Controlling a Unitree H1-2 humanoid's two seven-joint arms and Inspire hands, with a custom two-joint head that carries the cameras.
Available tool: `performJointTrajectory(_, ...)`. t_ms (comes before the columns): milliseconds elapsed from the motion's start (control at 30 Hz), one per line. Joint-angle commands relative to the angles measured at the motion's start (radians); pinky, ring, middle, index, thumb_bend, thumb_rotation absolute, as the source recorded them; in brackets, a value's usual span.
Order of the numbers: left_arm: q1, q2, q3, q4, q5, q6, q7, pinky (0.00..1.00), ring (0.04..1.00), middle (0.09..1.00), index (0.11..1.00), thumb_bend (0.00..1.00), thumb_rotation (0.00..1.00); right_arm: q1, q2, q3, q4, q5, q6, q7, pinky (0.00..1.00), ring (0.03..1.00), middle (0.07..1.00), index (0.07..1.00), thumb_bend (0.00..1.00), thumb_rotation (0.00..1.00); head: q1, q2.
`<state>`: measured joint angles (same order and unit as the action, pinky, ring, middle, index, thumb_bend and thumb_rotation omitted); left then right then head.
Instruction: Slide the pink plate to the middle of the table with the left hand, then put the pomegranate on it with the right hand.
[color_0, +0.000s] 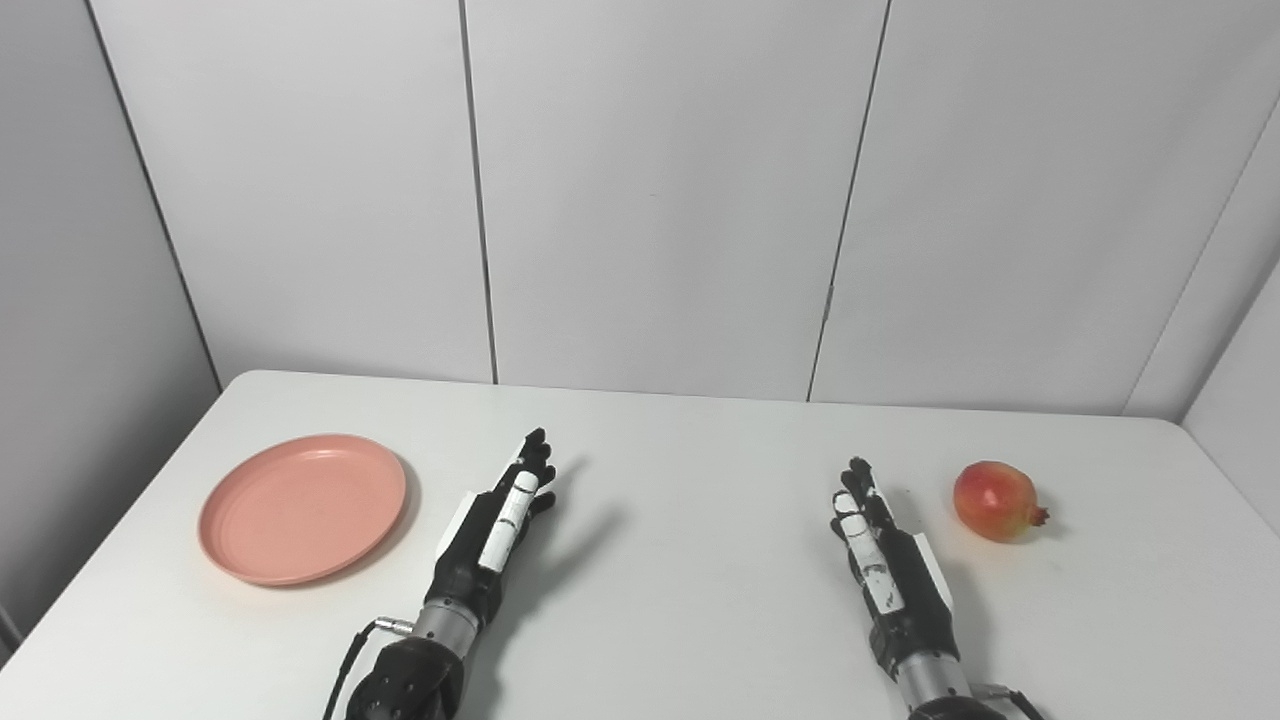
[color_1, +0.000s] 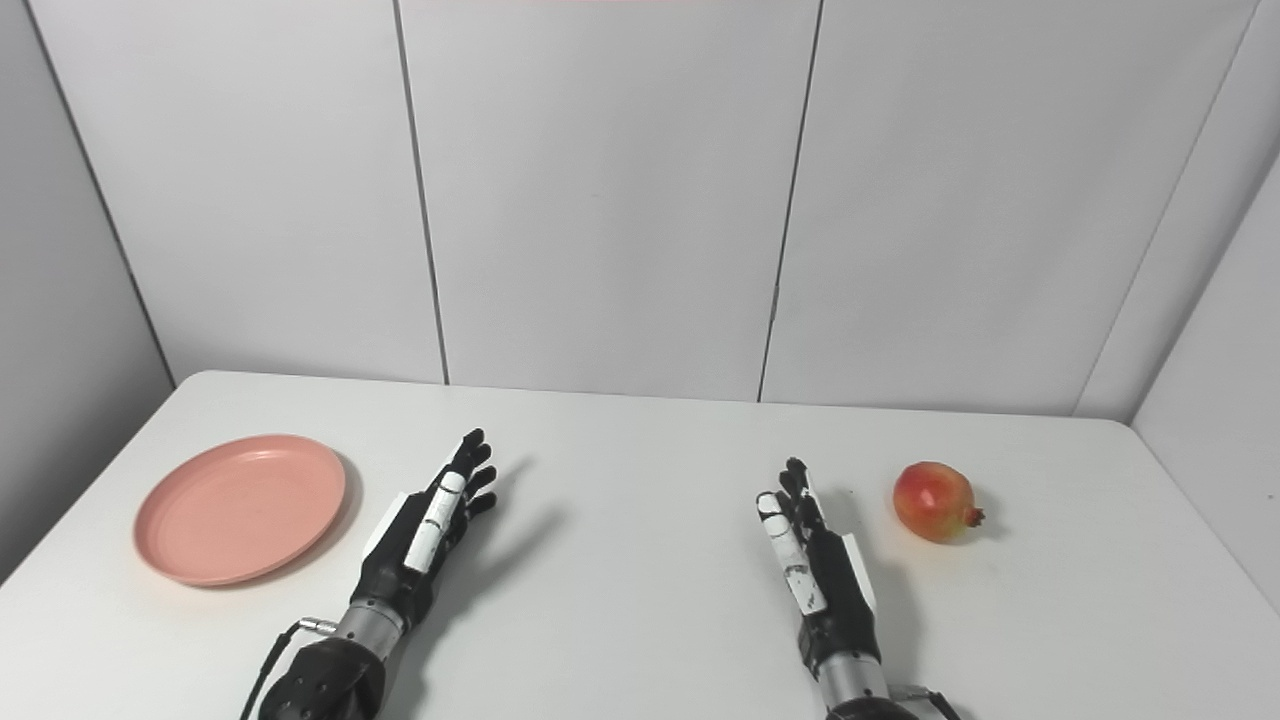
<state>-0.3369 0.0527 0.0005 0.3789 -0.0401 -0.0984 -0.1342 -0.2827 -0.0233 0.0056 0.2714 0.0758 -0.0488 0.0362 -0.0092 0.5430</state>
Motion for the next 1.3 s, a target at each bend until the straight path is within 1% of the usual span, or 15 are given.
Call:
performJointTrajectory(0, 0.009, -0.001, -0.006, 0.005, -0.003, -0.014, -0.002, 0.93, 0.969, 0.994, 0.997, 0.5, 1.0, -0.026, -0.005, 0.0, -0.026, -0.004, 0.004, 0.01, 0.97, 0.984, 1.0, 1.0, 0.61, 0.83, 0.001, 0.001)
performJointTrajectory(167, 0.008, -0.005, -0.01, 0.008, 0.003, -0.013, 0.001, 0.93, 0.969, 0.992, 0.993, 0.49, 1.0, -0.025, -0.01, -0.003, -0.021, 0.001, -0.007, 0.015, 0.97, 0.987, 1.0, 1.0, 0.59, 0.84, 0.051, -0.013)
performJointTrajectory(267, 0.01, -0.015, -0.018, 0.006, 0.009, -0.001, 0.008, 0.93, 0.972, 0.99, 0.99, 0.49, 1.0, -0.018, -0.018, -0.009, -0.026, 0.013, -0.007, 0.022, 0.97, 0.987, 1.0, 1.0, 0.57, 0.83, 0.119, -0.036)
performJointTrajectory(300, 0.01, -0.021, -0.02, 0.01, 0.018, -0.004, 0.019, 0.93, 0.973, 0.991, 0.991, 0.48, 1.0, -0.016, -0.022, -0.011, -0.027, 0.014, -0.008, 0.025, 0.97, 0.987, 1.0, 1.0, 0.55, 0.84, 0.125, -0.038)
performJointTrajectory(333, 0.009, -0.027, -0.024, 0.016, 0.033, -0.009, 0.035, 0.93, 0.969, 0.988, 0.988, 0.48, 1.0, -0.014, -0.027, -0.013, -0.027, 0.018, -0.01, 0.029, 0.97, 0.985, 1.0, 1.0, 0.55, 0.85, 0.159, -0.05)
performJointTrajectory(367, 0.008, -0.03, -0.027, 0.021, 0.043, -0.012, 0.047, 0.91, 0.959, 0.98, 0.979, 0.48, 1.0, -0.013, -0.03, -0.015, -0.026, 0.021, -0.012, 0.032, 0.97, 0.984, 0.999, 1.0, 0.55, 0.85, 0.159, -0.05)
performJointTrajectory(400, 0.005, -0.037, -0.033, 0.03, 0.065, -0.014, 0.069, 0.91, 0.955, 0.977, 0.976, 0.48, 1.0, -0.011, -0.033, -0.02, -0.026, 0.031, -0.017, 0.039, 0.97, 0.983, 0.999, 1.0, 0.55, 0.85, 0.192, -0.062)
performJointTrajectory(433, 0.004, -0.04, -0.037, 0.035, 0.08, -0.015, 0.084, 0.89, 0.944, 0.968, 0.962, 0.49, 1.0, -0.01, -0.034, -0.024, -0.025, 0.038, -0.021, 0.043, 0.97, 0.975, 0.992, 1.0, 0.53, 0.85, 0.192, -0.062)
performJointTrajectory(467, 0.003, -0.044, -0.046, 0.04, 0.105, -0.008, 0.105, 0.88, 0.937, 0.963, 0.95, 0.51, 1.0, -0.008, -0.038, -0.03, -0.022, 0.049, -0.027, 0.051, 0.97, 0.965, 0.985, 1.0, 0.52, 0.84, 0.226, -0.076)
performJointTrajectory(500, 0.002, -0.047, -0.052, 0.042, 0.123, -0.003, 0.12, 0.87, 0.933, 0.96, 0.941, 0.53, 1.0, -0.007, -0.041, -0.034, -0.019, 0.056, -0.032, 0.057, 0.97, 0.957, 0.978, 1.0, 0.52, 0.83, 0.226, -0.076)
performJointTrajectory(533, 0.001, -0.05, -0.059, 0.043, 0.14, 0.002, 0.132, 0.87, 0.932, 0.959, 0.939, 0.54, 1.0, -0.006, -0.043, -0.039, -0.013, 0.062, -0.036, 0.06, 0.97, 0.956, 0.977, 1.0, 0.52, 0.83, 0.253, -0.088)
performJointTrajectory(633, 0.001, -0.059, -0.072, 0.045, 0.162, 0.01, 0.146, 0.89, 0.936, 0.967, 0.939, 0.57, 1.0, -0.008, -0.049, -0.048, 0.005, 0.072, -0.046, 0.065, 0.97, 0.952, 0.969, 0.992, 0.52, 0.8, 0.276, -0.099)
performJointTrajectory(700, -0.002, -0.067, -0.074, 0.054, 0.144, -0.002, 0.128, 0.91, 0.953, 0.982, 0.952, 0.56, 1.0, -0.012, -0.051, -0.053, 0.021, 0.075, -0.06, 0.068, 0.96, 0.953, 0.971, 0.992, 0.52, 0.8, 0.313, -0.117)
performJointTrajectory(1033, -0.015, -0.076, -0.074, 0.095, 0.099, -0.038, 0.094, 0.94, 0.988, 1.0, 0.987, 0.5, 1.0, -0.004, -0.052, -0.071, 0.018, 0.09, -0.074, 0.083, 0.97, 0.964, 0.973, 0.986, 0.47, 0.75, 0.326, -0.14)
performJointTrajectory(1267, -0.022, -0.074, -0.07, 0.128, 0.082, -0.064, 0.082, 0.95, 0.997, 1.0, 0.992, 0.5, 1.0, -0.006, -0.047, -0.073, 0.024, 0.085, -0.074, 0.076, 0.98, 0.972, 0.976, 0.993, 0.46, 0.76, 0.325, -0.151)
